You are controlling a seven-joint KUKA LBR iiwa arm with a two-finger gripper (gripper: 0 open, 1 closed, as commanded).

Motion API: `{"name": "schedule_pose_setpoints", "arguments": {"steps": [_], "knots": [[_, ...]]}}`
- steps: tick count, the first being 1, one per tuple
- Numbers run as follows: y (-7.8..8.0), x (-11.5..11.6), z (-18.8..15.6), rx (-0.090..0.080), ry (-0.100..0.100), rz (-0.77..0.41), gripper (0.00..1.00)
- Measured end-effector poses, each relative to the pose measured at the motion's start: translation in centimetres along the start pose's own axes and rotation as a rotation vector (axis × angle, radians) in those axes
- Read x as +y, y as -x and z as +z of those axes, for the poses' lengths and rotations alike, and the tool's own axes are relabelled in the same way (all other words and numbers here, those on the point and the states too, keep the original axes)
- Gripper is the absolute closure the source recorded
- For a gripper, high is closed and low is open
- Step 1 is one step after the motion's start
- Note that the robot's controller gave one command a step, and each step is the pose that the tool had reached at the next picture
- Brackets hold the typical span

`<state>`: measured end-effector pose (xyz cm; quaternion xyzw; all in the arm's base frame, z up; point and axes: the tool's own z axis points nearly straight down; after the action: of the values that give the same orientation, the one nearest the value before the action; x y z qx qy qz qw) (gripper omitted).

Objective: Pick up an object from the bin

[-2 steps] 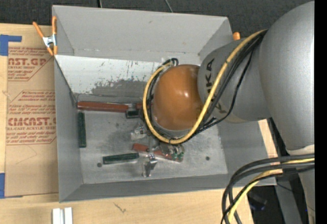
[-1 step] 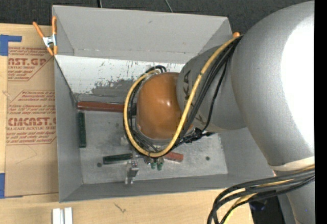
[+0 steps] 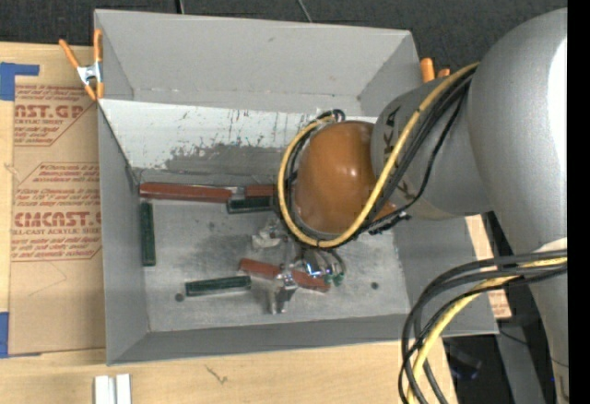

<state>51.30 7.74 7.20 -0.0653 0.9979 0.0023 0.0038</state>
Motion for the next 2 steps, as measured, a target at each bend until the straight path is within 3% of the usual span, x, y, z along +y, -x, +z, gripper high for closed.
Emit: {"name": "schedule_pose_setpoints", "arguments": {"steps": [1,2], "knots": [[-1.81,8.63,-0.29,-0.006,0.000,0.033,1.00],[-1.81,8.63,-0.29,-0.006,0.000,0.034,1.00]]}}
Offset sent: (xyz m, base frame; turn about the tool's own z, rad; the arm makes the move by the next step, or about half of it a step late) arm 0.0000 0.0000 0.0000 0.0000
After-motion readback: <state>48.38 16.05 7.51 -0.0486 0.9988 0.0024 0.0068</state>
